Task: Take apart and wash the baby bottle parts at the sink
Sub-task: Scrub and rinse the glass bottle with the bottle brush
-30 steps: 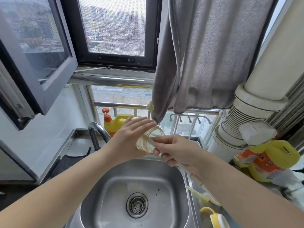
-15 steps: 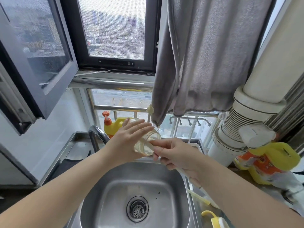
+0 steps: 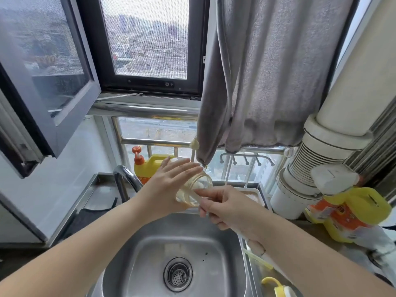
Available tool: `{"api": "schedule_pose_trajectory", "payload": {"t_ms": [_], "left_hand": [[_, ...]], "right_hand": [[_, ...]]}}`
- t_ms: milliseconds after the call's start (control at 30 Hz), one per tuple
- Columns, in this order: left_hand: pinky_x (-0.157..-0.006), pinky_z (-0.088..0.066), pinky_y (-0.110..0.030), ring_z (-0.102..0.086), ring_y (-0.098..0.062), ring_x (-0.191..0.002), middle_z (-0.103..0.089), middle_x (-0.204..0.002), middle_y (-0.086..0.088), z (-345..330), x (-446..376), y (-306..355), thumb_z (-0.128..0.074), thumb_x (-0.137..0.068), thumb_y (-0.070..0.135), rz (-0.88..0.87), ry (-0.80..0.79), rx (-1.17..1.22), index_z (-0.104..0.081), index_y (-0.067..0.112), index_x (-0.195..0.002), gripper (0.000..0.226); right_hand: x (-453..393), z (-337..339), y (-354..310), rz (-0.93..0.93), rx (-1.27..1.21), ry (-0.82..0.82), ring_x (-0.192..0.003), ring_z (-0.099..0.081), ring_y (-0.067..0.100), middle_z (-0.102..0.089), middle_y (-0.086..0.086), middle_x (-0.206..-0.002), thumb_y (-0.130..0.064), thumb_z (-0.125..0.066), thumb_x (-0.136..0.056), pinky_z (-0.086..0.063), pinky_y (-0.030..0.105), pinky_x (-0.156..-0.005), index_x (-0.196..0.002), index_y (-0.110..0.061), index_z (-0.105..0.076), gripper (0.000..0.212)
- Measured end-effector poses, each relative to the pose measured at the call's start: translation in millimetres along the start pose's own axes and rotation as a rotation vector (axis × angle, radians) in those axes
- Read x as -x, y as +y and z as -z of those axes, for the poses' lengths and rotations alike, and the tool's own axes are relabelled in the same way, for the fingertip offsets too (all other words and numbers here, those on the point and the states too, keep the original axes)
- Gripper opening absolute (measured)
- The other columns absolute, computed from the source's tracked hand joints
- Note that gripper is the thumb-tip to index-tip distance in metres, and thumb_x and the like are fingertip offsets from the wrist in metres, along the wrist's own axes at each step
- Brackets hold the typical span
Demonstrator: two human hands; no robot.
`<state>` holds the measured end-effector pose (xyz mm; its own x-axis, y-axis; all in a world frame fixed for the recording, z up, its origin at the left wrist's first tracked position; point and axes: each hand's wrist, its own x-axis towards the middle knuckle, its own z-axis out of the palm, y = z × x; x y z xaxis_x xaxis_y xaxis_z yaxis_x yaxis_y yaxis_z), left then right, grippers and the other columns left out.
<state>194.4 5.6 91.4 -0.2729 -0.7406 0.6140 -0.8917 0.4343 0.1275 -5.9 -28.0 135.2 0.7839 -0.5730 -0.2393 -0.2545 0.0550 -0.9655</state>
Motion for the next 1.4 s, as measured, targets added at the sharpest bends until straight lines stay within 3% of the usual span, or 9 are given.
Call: {"api": "schedule_pose_trajectory", "payload": {"t_ms": [167,433,667,767,900,1000,1133,1200,1400], "left_hand": [[-0.102,-0.036,-0.062,-0.051,-0.024,-0.125,-0.059,-0.131,-0.002,6.9,1.8,-5.1,-0.061,-0.068,0.058,0.064,-0.026,0.052,-0.043,0.026,-0.132,0.074],[-0.104,-0.035,-0.058,-0.043,-0.016,-0.128,-0.058,-0.132,0.0,2.8,-3.9,4.9,-0.064,-0.069,0.056,0.072,0.014,0.075,-0.045,0.025,-0.131,0.072],[-0.105,-0.033,-0.058,-0.047,-0.021,-0.128,-0.057,-0.134,0.0,0.6,5.9,-0.1,-0.059,-0.068,0.062,0.087,-0.107,0.095,-0.041,0.028,-0.134,0.076],[-0.102,-0.039,-0.06,-0.048,-0.02,-0.127,-0.057,-0.133,-0.001,4.6,-3.0,3.9,-0.061,-0.068,0.06,0.094,-0.061,0.115,-0.042,0.025,-0.134,0.077],[-0.102,-0.039,-0.06,-0.046,-0.018,-0.127,-0.057,-0.132,-0.001,6.2,-6.1,6.8,-0.061,-0.069,0.059,0.082,-0.022,0.116,-0.042,0.026,-0.132,0.073],[-0.106,-0.031,-0.056,-0.049,-0.02,-0.126,-0.058,-0.131,-0.002,6.2,-4.0,2.3,-0.061,-0.068,0.058,0.061,-0.042,0.084,-0.043,0.025,-0.132,0.074],[-0.106,-0.019,-0.055,-0.053,-0.028,-0.122,-0.06,-0.129,-0.006,1.8,-2.5,0.5,-0.079,-0.062,0.044,-0.002,-0.071,0.025,-0.048,0.018,-0.132,0.081],[-0.105,-0.028,-0.06,-0.053,-0.029,-0.123,-0.059,-0.13,-0.006,1.7,-4.5,-0.7,-0.082,-0.061,0.042,-0.003,-0.048,-0.002,-0.045,0.02,-0.132,0.083],[-0.099,-0.044,-0.054,-0.045,-0.025,-0.122,-0.054,-0.128,-0.01,-1.6,-6.1,13.1,-0.061,-0.075,0.062,0.096,0.03,0.031,-0.044,0.015,-0.128,0.073]], "right_hand": [[1.6,18.2,-6.9,0.063,0.719,0.044,-0.046,-0.042,-0.002,-0.059,-0.013,-0.065,-0.02,-0.053,-0.096,-0.034,0.012,-0.048,-0.118,-0.036,-0.063,0.029],[-2.1,0.5,-1.6,0.051,0.112,0.078,-0.047,-0.036,0.006,-0.054,-0.006,-0.064,-0.011,-0.048,-0.098,-0.031,0.015,-0.042,-0.114,-0.03,-0.065,0.03],[-6.0,12.4,3.0,0.095,1.181,0.068,-0.086,-0.062,0.027,-0.063,0.006,-0.093,-0.003,-0.047,-0.087,-0.05,0.038,-0.075,-0.105,-0.018,-0.062,0.027],[-10.3,13.1,-3.3,0.148,0.912,0.222,-0.074,-0.06,0.015,-0.064,0.002,-0.084,-0.007,-0.048,-0.092,-0.045,0.026,-0.063,-0.105,-0.015,-0.064,0.023],[-7.9,3.7,0.2,0.142,0.463,0.122,-0.051,-0.04,0.008,-0.055,-0.001,-0.069,-0.016,-0.049,-0.097,-0.033,0.019,-0.05,-0.11,-0.017,-0.068,0.023],[-7.8,7.2,4.3,0.228,0.753,0.084,-0.063,-0.05,0.002,-0.055,-0.011,-0.074,-0.009,-0.049,-0.094,-0.041,0.015,-0.062,-0.123,-0.028,-0.062,0.037],[-10.5,15.0,4.7,0.199,1.347,0.056,-0.083,-0.06,0.024,-0.06,0.002,-0.094,-0.001,-0.045,-0.087,-0.052,0.036,-0.073,-0.127,-0.029,-0.052,0.049],[-9.3,14.9,2.8,0.151,1.178,0.146,-0.081,-0.061,0.021,-0.063,0.005,-0.094,-0.005,-0.045,-0.09,-0.052,0.033,-0.07,-0.12,-0.023,-0.058,0.037],[-5.2,-2.7,1.0,-0.025,-0.118,0.157,-0.041,-0.037,0.003,-0.057,-0.002,-0.066,-0.009,-0.048,-0.098,-0.027,0.016,-0.039,-0.112,-0.025,-0.064,0.026]]}}
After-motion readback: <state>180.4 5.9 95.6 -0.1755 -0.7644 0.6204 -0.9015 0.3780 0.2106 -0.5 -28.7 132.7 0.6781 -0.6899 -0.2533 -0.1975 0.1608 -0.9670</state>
